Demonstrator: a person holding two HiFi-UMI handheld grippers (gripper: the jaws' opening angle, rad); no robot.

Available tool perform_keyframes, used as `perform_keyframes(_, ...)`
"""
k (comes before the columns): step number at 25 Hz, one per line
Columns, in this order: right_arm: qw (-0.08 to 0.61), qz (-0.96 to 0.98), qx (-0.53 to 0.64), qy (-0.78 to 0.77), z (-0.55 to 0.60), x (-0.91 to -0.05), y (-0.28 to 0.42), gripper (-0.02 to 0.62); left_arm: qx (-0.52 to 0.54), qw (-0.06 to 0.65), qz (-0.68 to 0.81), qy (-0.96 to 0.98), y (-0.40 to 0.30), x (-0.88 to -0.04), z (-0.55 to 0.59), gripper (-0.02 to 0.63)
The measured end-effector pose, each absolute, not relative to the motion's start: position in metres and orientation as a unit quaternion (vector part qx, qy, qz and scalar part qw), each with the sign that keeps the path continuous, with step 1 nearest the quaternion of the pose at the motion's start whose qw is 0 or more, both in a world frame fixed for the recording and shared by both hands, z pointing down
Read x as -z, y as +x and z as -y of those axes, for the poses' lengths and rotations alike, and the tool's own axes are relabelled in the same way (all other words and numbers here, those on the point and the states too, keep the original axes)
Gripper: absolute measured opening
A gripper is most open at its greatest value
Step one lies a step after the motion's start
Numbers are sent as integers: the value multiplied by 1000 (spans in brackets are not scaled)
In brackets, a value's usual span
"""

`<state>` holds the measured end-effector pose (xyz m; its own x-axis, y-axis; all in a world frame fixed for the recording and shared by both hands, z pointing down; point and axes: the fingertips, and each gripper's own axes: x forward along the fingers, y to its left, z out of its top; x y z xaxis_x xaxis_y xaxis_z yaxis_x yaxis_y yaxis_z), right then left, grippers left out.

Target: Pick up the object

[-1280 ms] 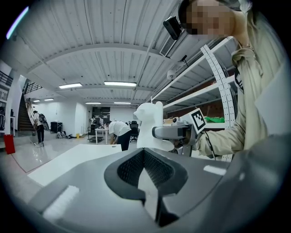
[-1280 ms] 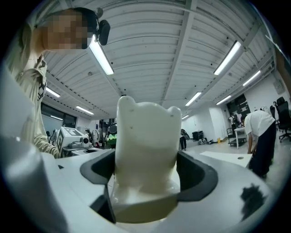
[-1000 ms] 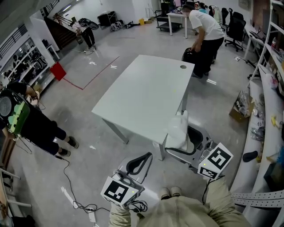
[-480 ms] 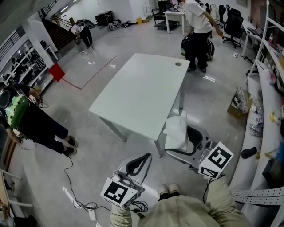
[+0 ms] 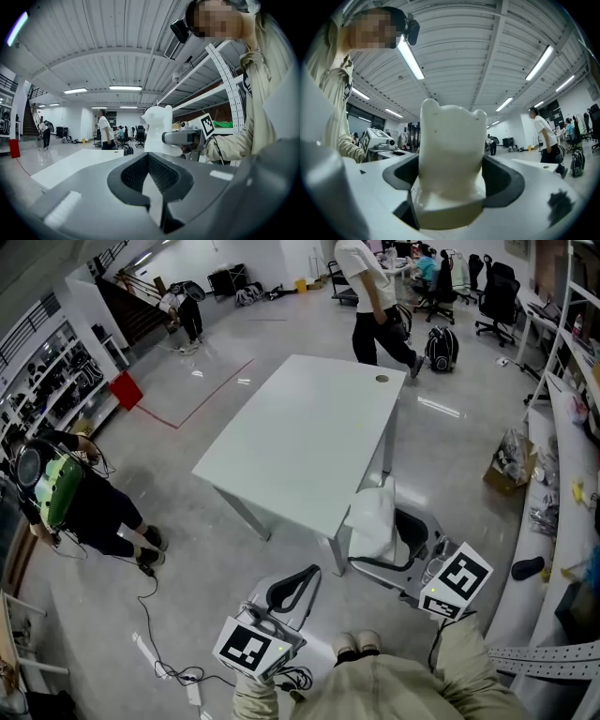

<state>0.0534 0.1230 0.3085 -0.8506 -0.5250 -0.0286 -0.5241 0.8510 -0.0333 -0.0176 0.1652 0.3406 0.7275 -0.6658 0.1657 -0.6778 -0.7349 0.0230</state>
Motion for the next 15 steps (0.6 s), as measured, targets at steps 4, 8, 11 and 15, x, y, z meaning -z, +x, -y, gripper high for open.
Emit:
perform_keyframes(4, 18, -962, 11, -271, -121, -308, 53, 431, -71, 34, 363, 928, -18, -340, -162, 6)
perform_keyframes(8, 18, -963, 9, -270, -119, -305, 53, 431, -73, 38, 365, 928, -18, -338, -160, 6)
perform_keyframes(11, 17, -963, 7, -270, -118, -306, 54, 431, -73, 31, 367, 927, -18, -339, -158, 6)
perform_keyframes(15, 17, -963, 7, -270, -117, -306, 54, 431, -74, 36, 365, 927, -16, -338, -158, 6)
